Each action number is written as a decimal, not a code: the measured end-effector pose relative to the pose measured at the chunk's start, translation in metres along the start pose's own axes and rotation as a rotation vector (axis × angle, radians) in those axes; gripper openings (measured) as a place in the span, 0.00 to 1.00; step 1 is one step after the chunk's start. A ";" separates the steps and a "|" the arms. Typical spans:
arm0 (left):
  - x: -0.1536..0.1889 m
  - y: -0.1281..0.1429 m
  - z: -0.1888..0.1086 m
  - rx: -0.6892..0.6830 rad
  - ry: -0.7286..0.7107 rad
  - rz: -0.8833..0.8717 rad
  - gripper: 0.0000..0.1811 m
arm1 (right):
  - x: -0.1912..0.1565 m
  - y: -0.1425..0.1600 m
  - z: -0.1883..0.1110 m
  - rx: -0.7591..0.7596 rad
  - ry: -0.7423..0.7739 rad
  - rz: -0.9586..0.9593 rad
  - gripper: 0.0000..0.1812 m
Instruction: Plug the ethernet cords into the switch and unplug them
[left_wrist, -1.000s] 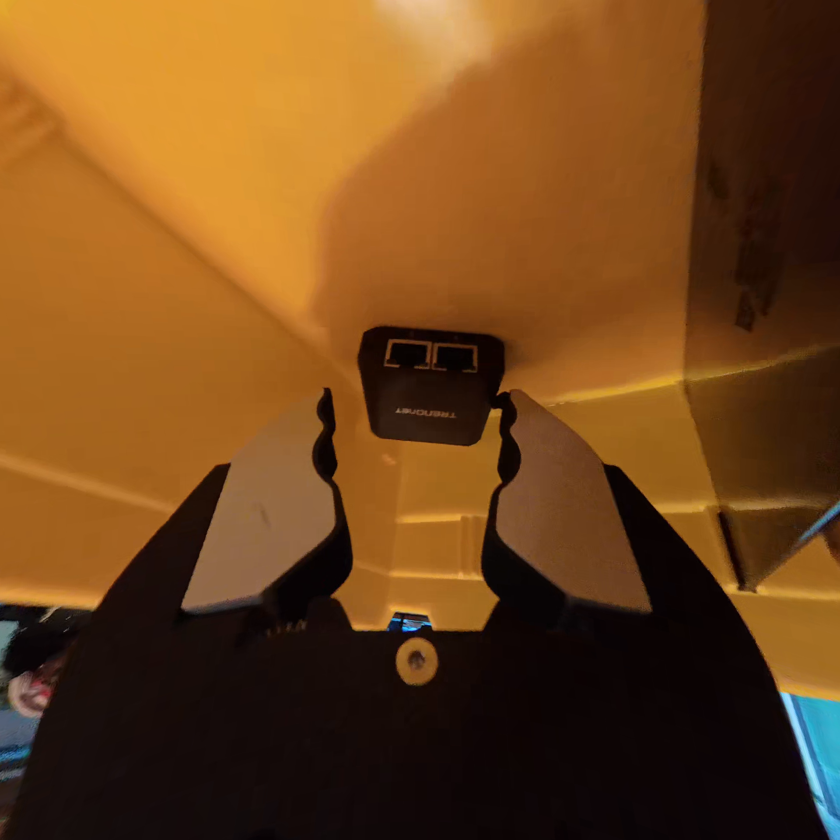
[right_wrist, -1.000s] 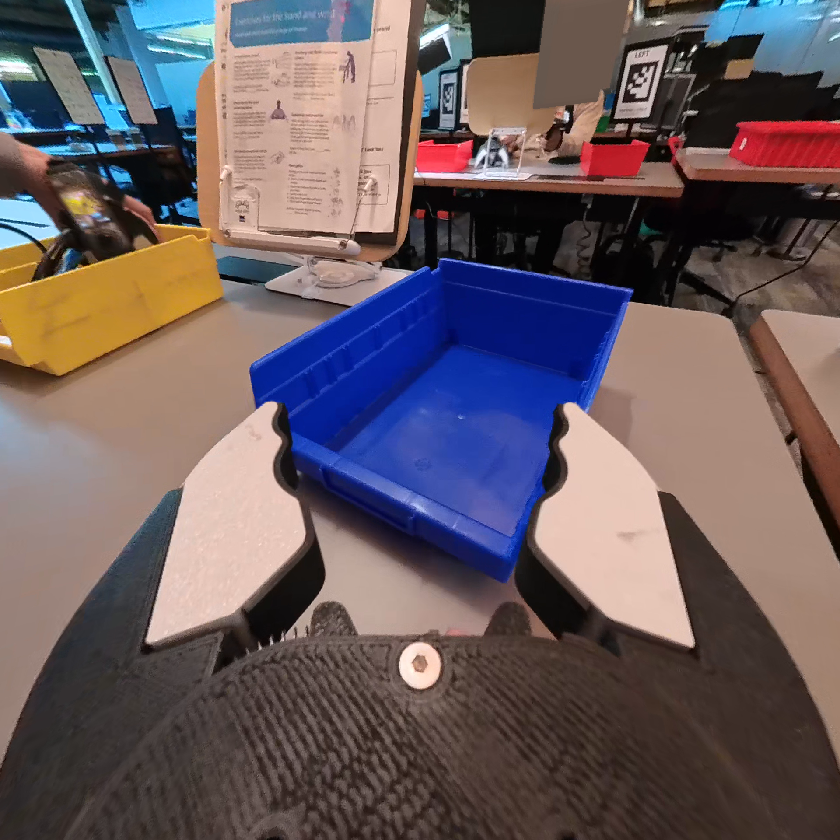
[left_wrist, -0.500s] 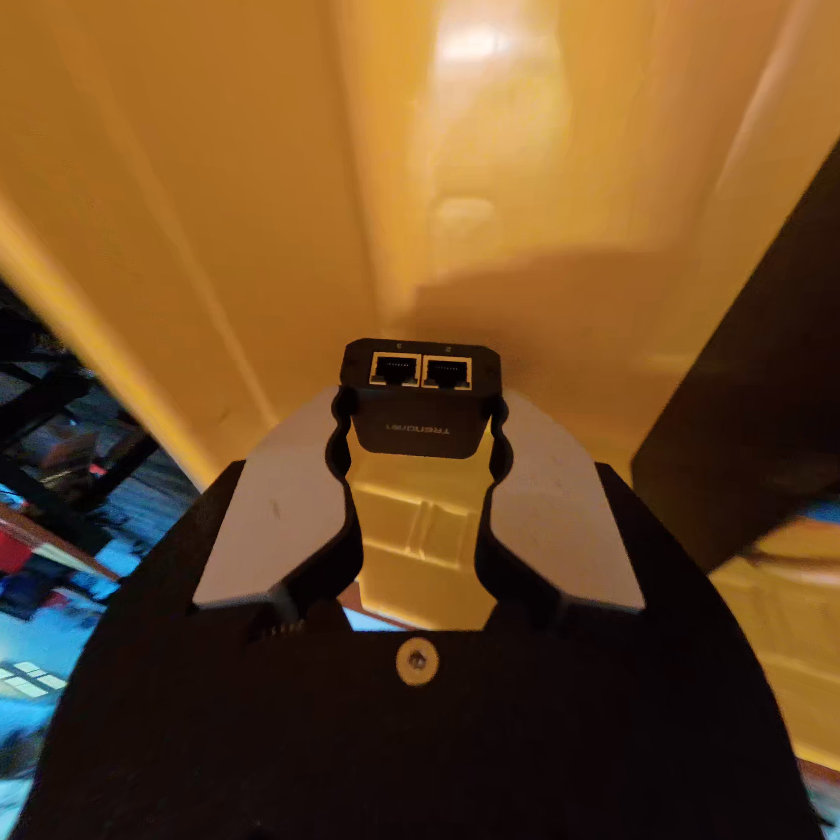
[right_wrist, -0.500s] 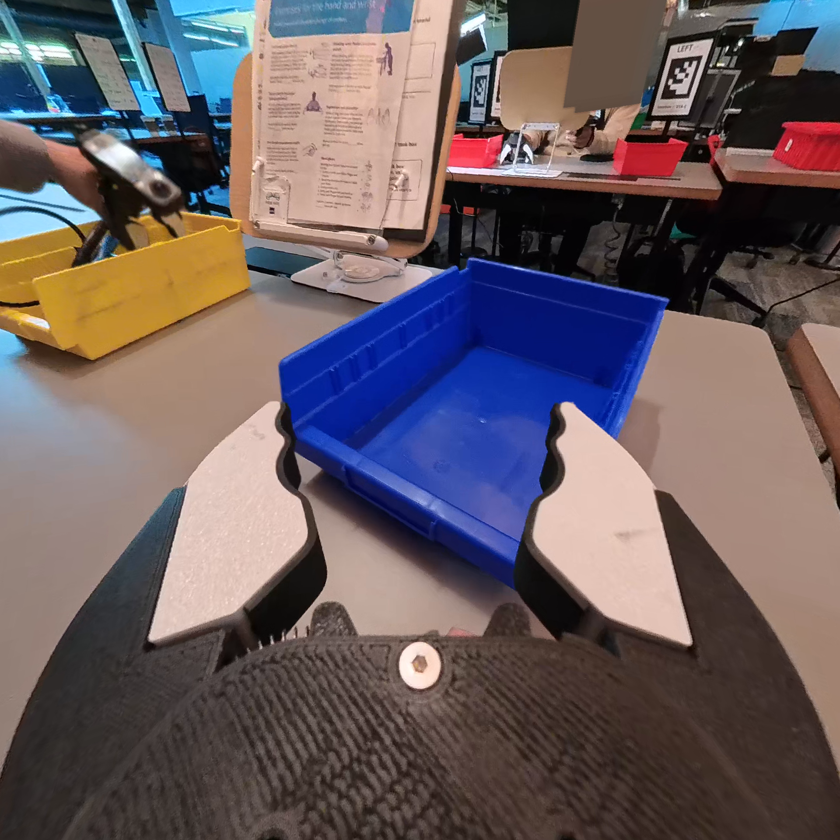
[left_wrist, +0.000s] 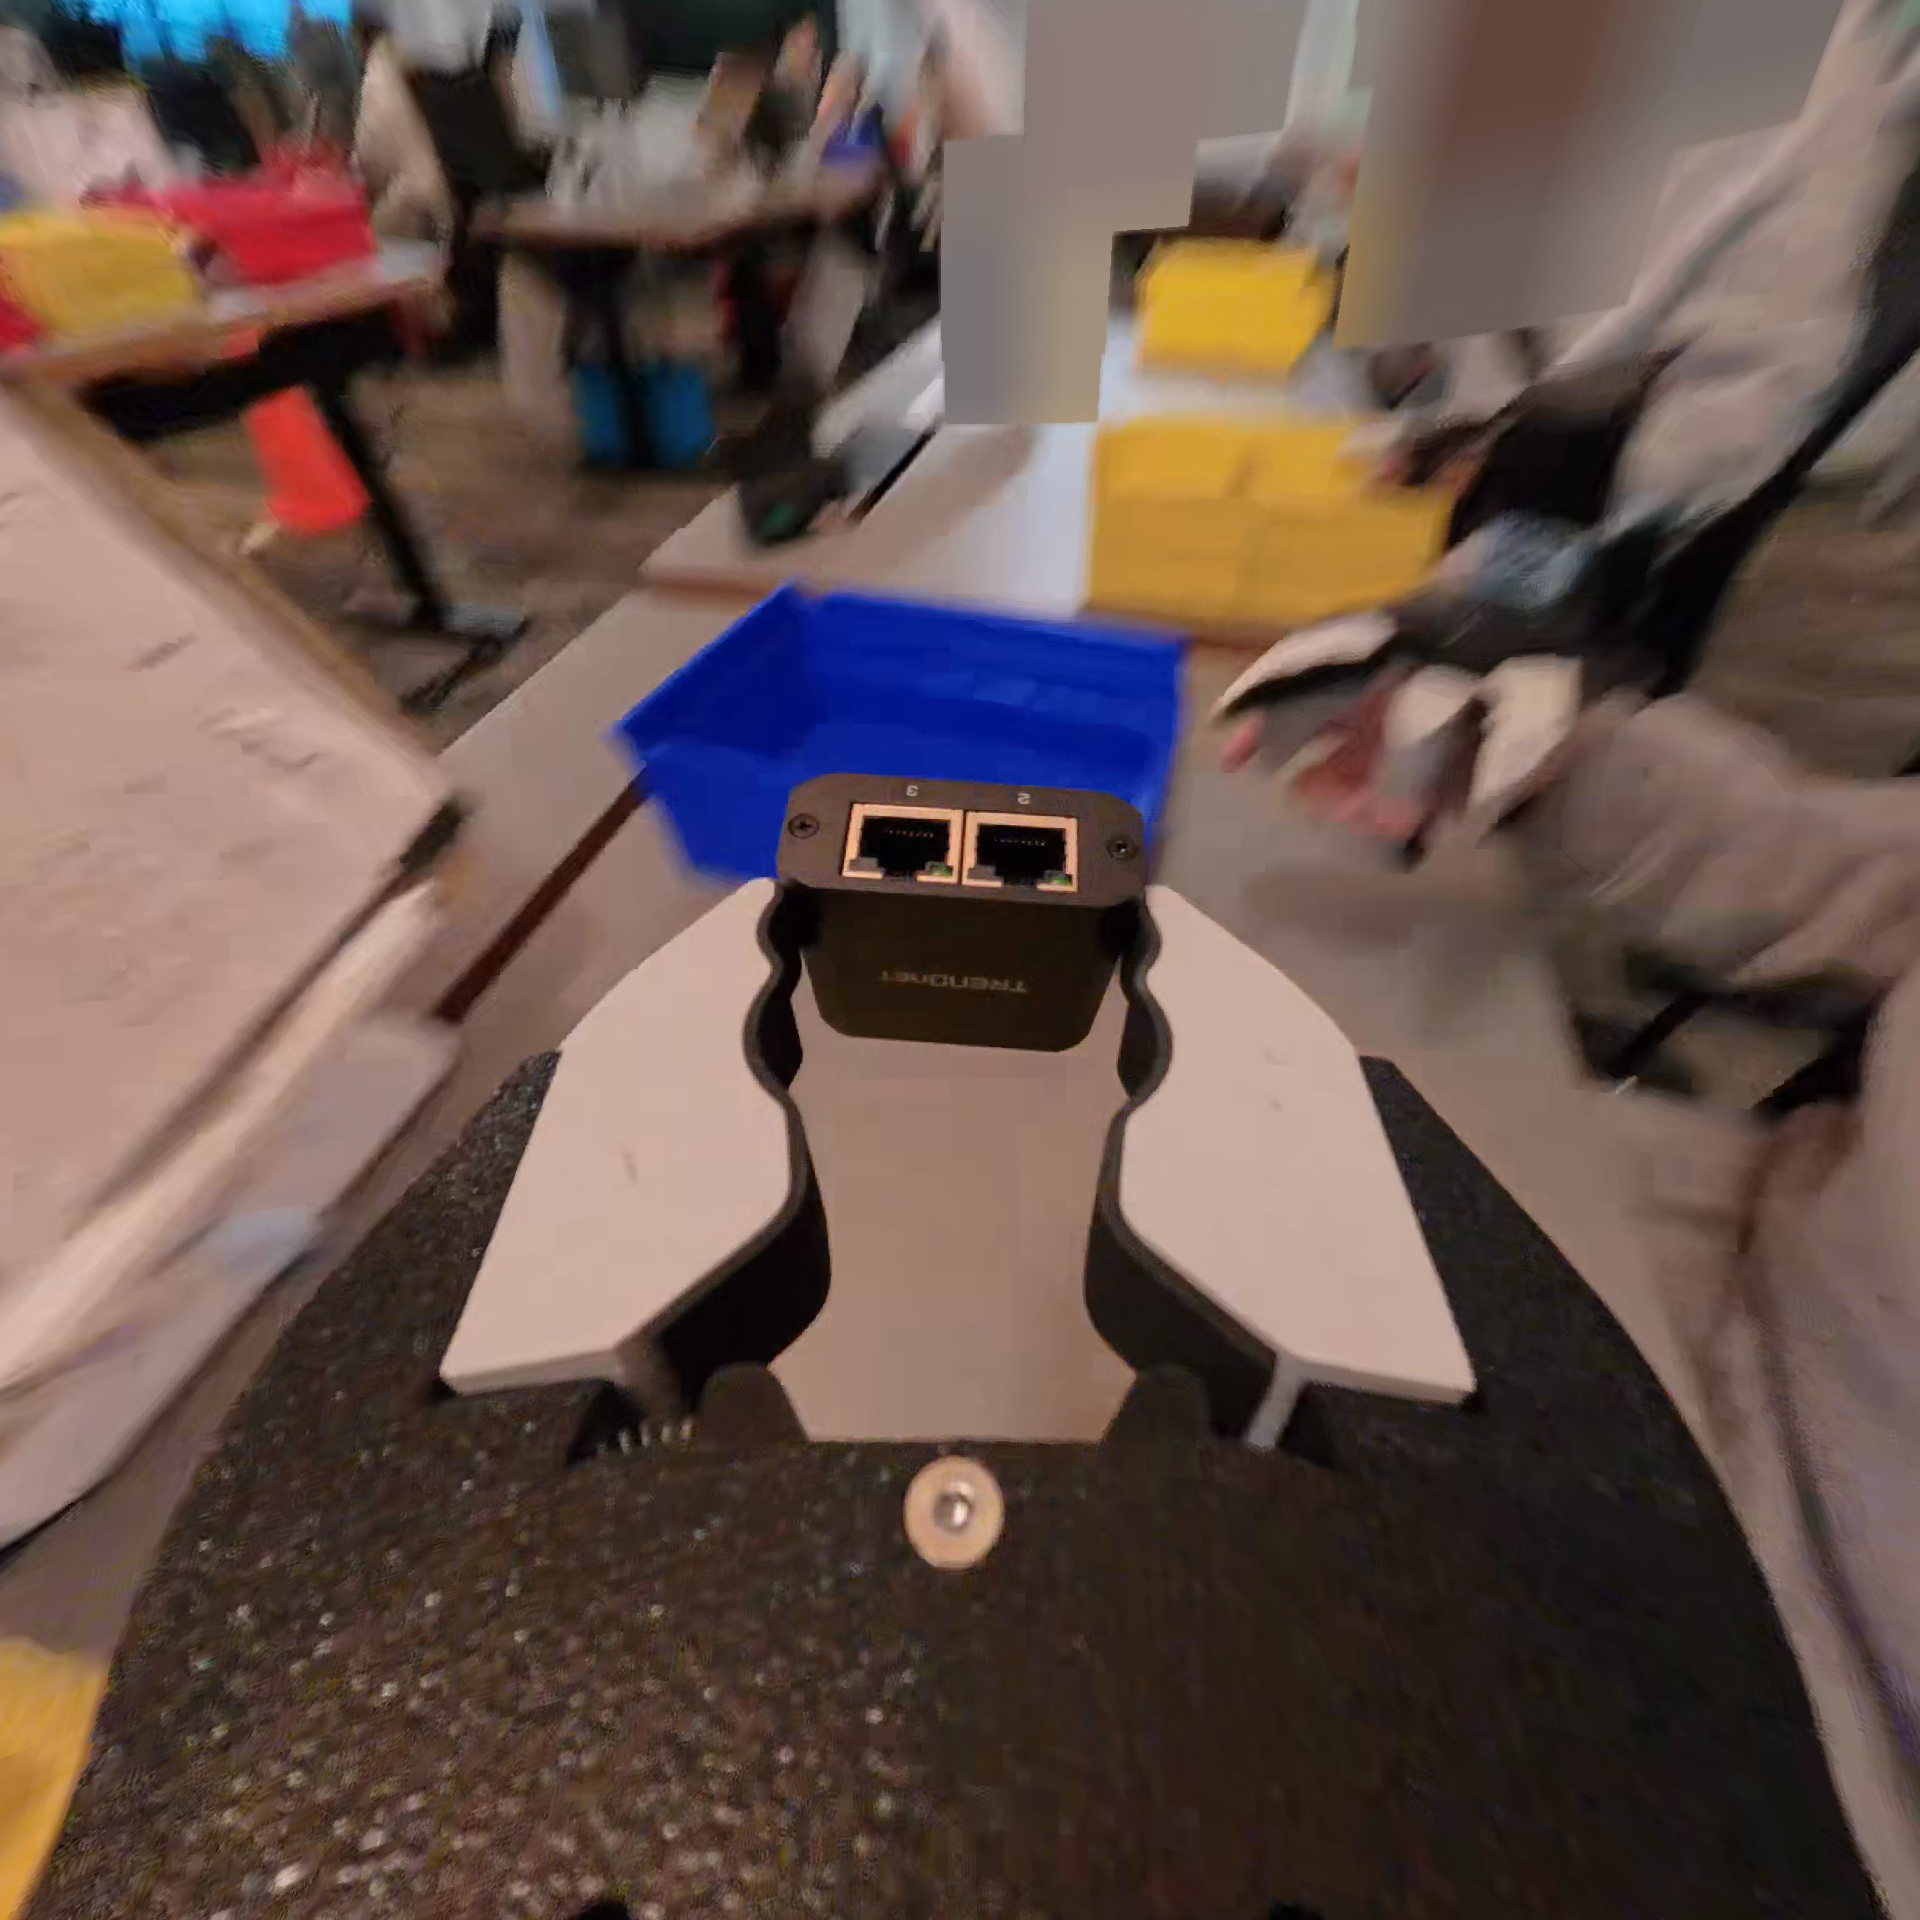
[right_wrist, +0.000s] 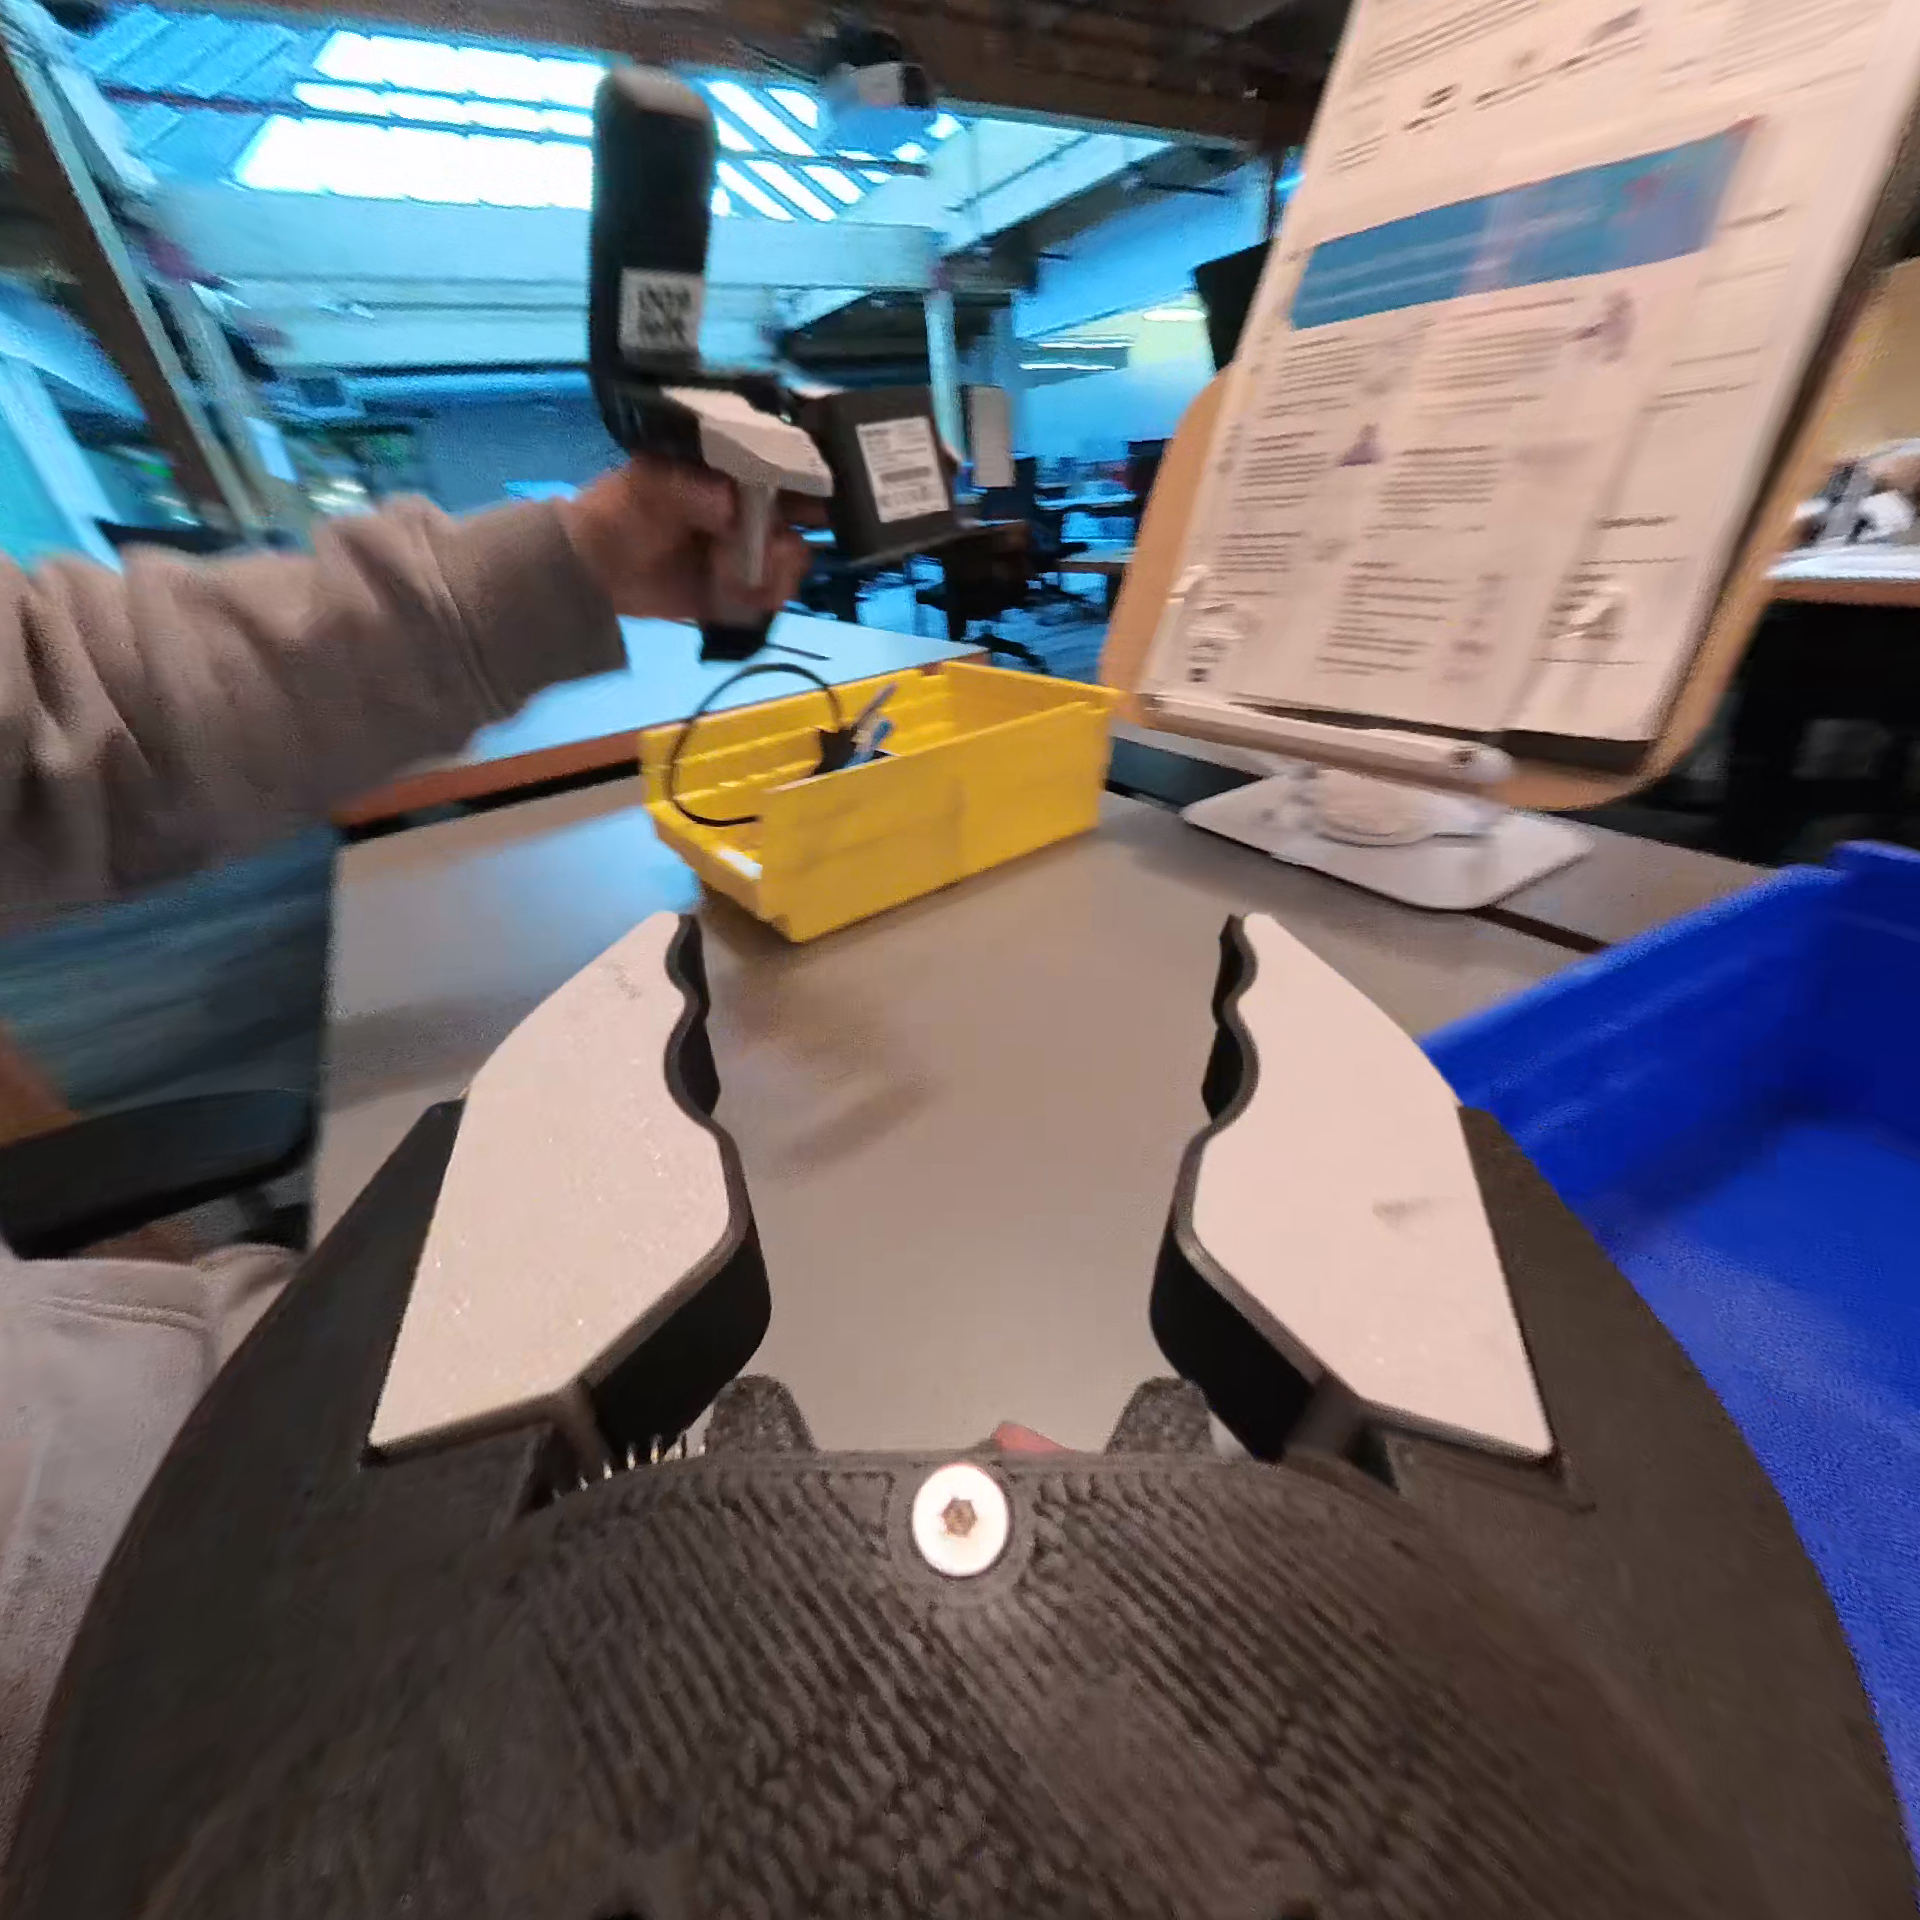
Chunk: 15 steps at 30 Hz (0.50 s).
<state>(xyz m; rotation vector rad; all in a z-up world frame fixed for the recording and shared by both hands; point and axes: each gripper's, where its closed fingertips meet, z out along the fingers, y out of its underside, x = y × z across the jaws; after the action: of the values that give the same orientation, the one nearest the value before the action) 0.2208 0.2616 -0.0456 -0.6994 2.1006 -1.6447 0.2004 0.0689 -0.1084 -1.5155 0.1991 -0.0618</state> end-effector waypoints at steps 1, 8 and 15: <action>0.029 -0.002 0.017 0.106 0.068 -0.031 0.33 | -0.010 0.003 0.007 0.007 -0.049 0.032 0.53; 0.121 0.013 0.104 0.553 0.293 -0.501 0.33 | -0.011 0.017 0.004 0.144 0.202 -0.131 0.50; 0.150 0.023 0.156 0.572 0.405 -0.924 0.33 | -0.016 0.007 -0.013 0.233 0.328 -0.540 0.31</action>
<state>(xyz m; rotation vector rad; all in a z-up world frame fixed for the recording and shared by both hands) 0.1867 0.0555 -0.1049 -1.3128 1.3985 -2.9122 0.1816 0.0597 -0.1140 -1.2828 0.0357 -0.7427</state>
